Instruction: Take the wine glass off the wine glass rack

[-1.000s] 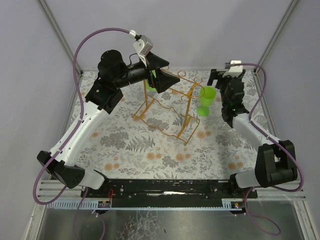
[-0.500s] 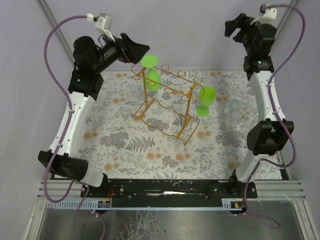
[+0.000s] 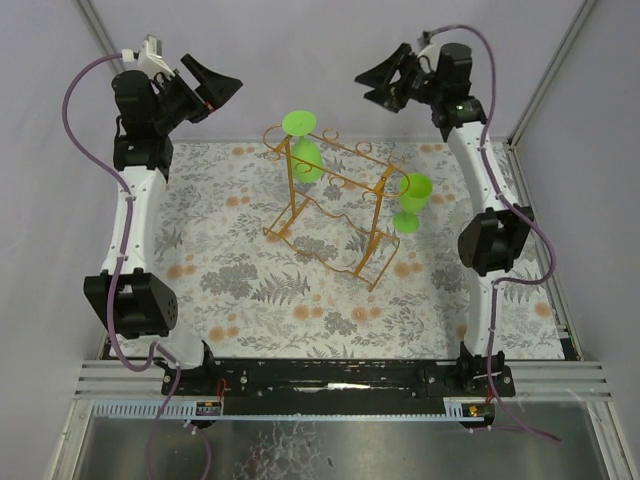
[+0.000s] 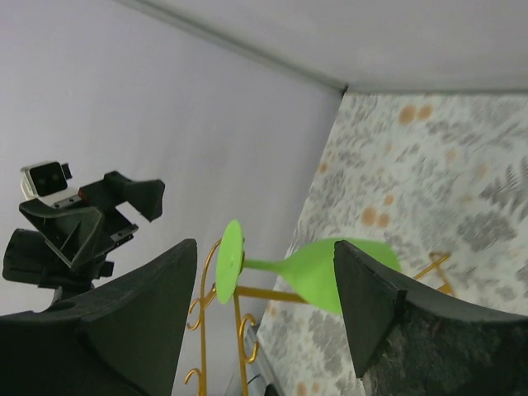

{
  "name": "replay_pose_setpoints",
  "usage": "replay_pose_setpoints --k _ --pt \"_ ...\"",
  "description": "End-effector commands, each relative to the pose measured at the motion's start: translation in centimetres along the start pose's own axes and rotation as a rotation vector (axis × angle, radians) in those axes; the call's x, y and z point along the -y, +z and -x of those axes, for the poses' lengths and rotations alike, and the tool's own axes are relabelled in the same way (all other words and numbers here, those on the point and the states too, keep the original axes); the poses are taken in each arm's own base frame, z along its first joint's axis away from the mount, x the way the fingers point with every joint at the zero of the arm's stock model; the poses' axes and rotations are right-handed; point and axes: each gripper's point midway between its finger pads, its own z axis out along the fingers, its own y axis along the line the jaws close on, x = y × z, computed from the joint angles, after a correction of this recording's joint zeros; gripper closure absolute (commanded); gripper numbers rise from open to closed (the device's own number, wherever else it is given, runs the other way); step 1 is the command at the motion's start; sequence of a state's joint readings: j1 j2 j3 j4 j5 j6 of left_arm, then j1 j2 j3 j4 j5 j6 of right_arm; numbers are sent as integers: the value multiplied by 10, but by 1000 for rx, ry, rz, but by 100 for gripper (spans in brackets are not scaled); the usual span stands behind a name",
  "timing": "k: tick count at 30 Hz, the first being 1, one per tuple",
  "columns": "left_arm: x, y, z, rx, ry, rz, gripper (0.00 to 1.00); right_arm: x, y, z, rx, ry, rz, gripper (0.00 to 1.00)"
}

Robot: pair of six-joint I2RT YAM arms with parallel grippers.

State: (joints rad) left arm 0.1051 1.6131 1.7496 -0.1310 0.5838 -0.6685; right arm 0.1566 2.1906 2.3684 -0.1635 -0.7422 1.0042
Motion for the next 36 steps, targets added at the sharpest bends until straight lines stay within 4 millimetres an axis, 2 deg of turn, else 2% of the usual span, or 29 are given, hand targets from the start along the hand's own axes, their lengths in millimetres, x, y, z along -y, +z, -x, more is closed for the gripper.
replay_pose_setpoints --k 1,12,29,36 --pt "27 -15 2 -1 -8 -76 5 -59 0 -32 -98 8 103 27" --pt "25 -21 -11 -30 -30 -71 6 -53 29 -83 -201 14 64 32" --pt "22 -24 -21 -53 -42 -71 8 -55 49 -114 -275 34 97 41" --pt "20 -24 -24 -60 -44 -73 9 -61 54 -117 -278 40 120 46"
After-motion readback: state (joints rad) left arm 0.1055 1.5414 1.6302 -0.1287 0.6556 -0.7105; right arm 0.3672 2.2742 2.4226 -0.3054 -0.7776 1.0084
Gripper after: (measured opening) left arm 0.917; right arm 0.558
